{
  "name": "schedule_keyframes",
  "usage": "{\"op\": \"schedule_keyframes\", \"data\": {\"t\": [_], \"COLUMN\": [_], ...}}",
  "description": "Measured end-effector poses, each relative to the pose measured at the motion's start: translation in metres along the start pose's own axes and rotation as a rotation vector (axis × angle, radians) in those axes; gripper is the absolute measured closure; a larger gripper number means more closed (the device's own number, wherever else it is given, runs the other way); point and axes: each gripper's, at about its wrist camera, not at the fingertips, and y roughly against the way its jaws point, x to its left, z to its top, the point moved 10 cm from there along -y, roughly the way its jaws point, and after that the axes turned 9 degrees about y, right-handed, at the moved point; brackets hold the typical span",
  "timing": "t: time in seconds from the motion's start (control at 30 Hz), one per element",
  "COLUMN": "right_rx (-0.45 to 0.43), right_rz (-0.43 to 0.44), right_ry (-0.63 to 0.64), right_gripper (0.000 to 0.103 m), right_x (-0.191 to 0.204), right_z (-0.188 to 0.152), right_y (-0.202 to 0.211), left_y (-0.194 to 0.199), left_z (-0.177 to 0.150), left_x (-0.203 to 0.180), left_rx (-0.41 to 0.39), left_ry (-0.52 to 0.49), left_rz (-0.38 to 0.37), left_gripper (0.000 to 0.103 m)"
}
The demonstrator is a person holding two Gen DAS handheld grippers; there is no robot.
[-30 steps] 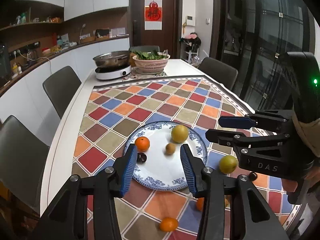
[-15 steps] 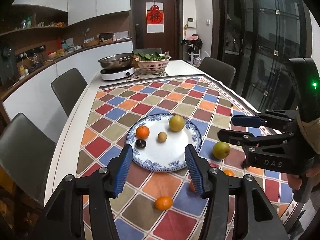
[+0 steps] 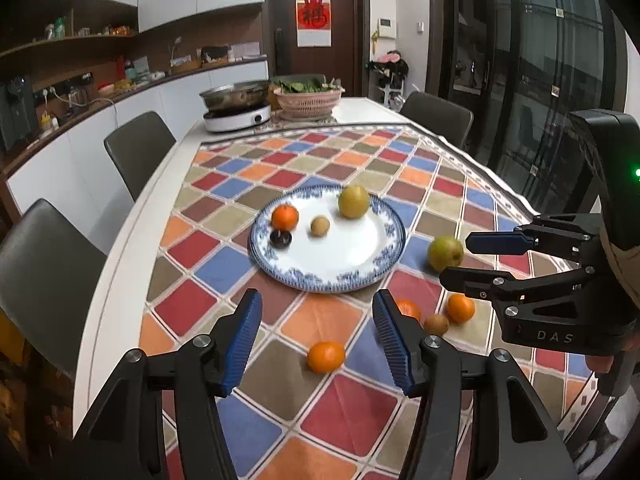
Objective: Organize fruits
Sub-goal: 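Move both tools back and close the left tool on a tangerine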
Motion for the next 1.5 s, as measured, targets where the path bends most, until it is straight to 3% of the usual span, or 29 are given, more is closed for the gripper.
{"op": "schedule_keyframes", "data": {"t": [0.43,0.7,1.13,1.5], "right_rx": [0.126,0.179,0.239,0.243], "right_rz": [0.082,0.105,0.134,0.129], "right_ry": [0.044,0.047,0.045,0.036], "right_gripper": [0.058,0.058,0.058,0.058], "right_x": [0.023,0.025,0.028,0.026], "right_z": [-0.035,-0.044,-0.051,-0.051], "right_y": [-0.035,-0.058,-0.089,-0.099], "left_y": [-0.03,-0.053,-0.088,-0.104], "left_z": [-0.037,-0.054,-0.067,-0.071], "left_x": [0.002,0.003,0.008,0.006], "left_rx": [0.097,0.158,0.226,0.258], "left_ry": [-0.03,-0.023,-0.011,0.008], "left_rz": [-0.018,-0.06,-0.059,-0.063], "left_gripper": [0.046,0.046,0.047,0.062]}}
